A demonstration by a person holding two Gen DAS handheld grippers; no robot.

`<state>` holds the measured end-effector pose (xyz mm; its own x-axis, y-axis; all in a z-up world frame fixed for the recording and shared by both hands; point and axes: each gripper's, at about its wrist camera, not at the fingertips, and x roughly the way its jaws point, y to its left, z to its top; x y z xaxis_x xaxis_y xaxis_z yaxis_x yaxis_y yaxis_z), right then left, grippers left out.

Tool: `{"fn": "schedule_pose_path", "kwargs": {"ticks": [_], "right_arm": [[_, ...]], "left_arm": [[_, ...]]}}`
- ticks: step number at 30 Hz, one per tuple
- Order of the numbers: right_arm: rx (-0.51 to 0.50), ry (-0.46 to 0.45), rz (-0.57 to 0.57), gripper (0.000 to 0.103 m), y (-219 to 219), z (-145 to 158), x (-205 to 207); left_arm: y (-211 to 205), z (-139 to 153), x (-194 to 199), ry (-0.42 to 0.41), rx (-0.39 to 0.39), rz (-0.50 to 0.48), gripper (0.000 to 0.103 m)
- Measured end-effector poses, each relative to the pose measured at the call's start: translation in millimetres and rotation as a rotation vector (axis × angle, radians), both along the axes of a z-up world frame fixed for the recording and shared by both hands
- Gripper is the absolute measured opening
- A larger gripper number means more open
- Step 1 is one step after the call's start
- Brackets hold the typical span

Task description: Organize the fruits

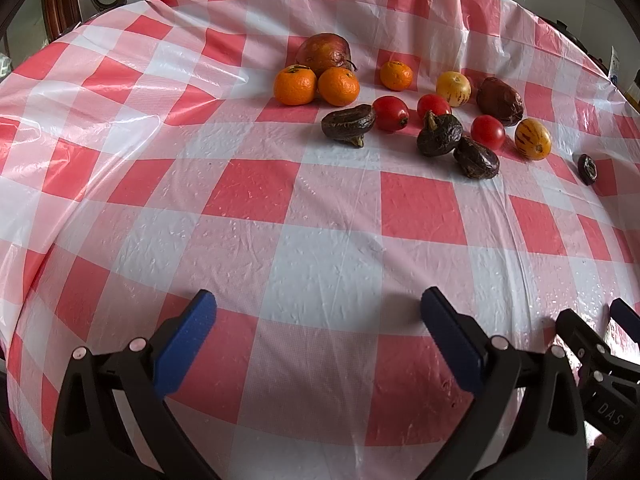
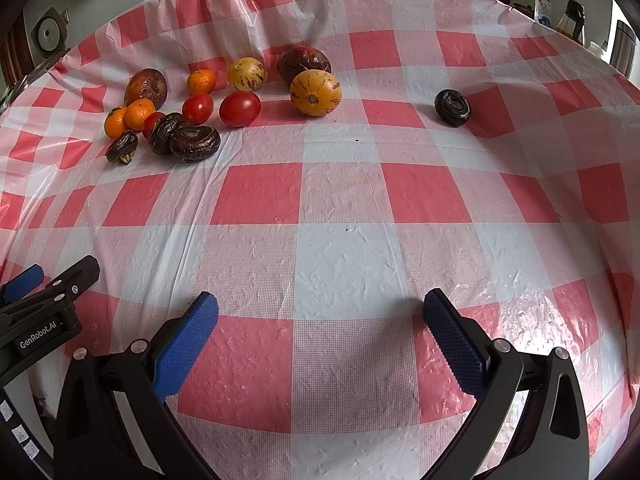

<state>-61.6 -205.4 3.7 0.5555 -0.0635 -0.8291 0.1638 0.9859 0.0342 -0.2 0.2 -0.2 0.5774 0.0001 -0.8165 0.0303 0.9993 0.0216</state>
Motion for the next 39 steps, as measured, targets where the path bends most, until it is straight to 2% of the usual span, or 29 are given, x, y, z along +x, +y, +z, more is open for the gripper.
{"fn": "schedule_pose_path", "kwargs": {"ticks": [18, 23, 26, 34, 38, 39], "right_arm": [[0.0, -0.001, 0.0, 0.099, 1, -2, -1], [-0.001, -0.002, 0.0, 0.099, 2, -3, -1], [-0.001, -0.002, 0.0, 0.099, 2, -3, -1], [-0.001, 0.02, 0.011, 0.099, 2, -3, 3], [0.021, 0.03, 0.094, 0.099, 12, -1, 22], [0.029, 0.025, 0.133, 0.099, 19, -2, 31]], "left_arm": [[0, 0, 0, 0.0, -0.002, -0.004, 0.102], [-2, 2, -3, 0.014, 0.001, -0.031, 0.102], [0, 2, -2, 0.029, 0.001, -0.09, 0.102], [5, 1, -2, 0.036, -0.001, -0.124, 0.102], [6, 1, -2, 0.04, -0.006, -0.139, 0.102], [9, 1, -3, 0.037, -0.003, -0.114, 0.102]]}}
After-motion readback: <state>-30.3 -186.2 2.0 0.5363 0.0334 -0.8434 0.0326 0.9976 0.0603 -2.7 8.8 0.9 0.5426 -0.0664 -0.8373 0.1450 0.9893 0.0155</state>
